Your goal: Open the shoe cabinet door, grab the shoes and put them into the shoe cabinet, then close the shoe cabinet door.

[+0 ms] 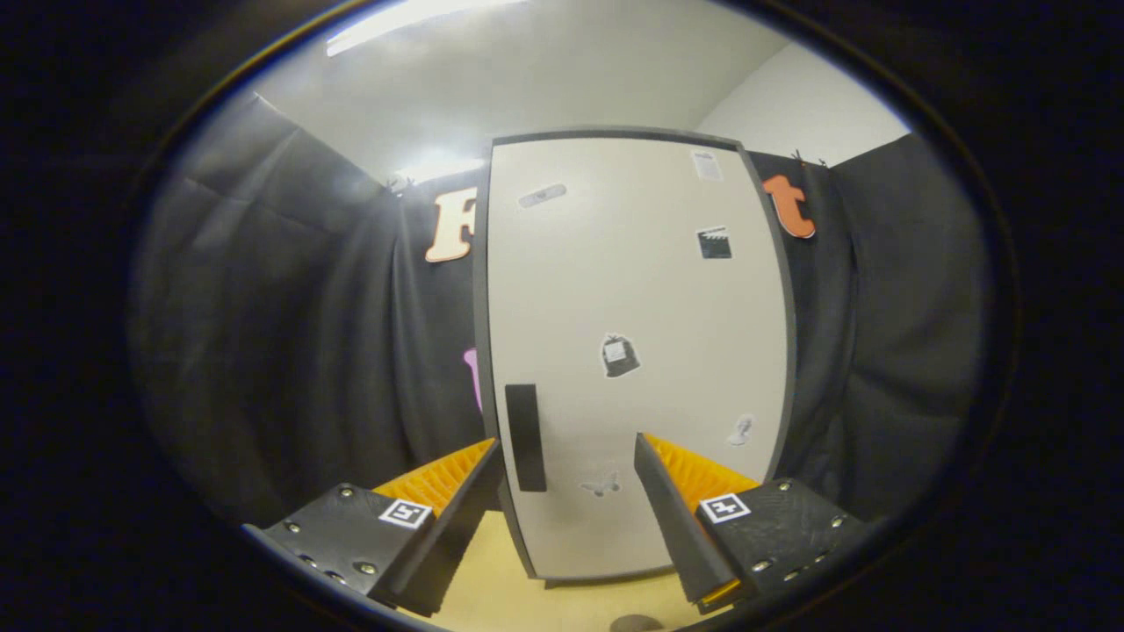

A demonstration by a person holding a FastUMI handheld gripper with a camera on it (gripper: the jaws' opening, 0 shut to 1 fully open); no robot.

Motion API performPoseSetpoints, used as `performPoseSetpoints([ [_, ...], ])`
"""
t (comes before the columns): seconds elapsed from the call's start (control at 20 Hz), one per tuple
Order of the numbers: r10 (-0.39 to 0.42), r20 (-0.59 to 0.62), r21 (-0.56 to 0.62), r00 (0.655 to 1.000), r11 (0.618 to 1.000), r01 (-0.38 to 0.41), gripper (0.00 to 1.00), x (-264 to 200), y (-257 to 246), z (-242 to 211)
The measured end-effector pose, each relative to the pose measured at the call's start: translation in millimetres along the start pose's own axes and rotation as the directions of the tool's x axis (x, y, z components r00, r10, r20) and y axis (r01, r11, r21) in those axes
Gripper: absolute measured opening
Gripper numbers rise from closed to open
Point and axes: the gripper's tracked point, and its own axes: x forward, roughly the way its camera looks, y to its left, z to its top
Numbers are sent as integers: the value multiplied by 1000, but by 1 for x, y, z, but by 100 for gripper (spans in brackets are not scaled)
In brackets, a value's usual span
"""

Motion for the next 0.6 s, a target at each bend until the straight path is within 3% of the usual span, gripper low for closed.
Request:
performPoseSetpoints([
  [0.45, 1, -76, -10, 997, 1000, -2, 95, 94, 28, -45],
  [0.6, -17, -70, -3, 997, 1000, 17, 87, 107, 27, -48],
])
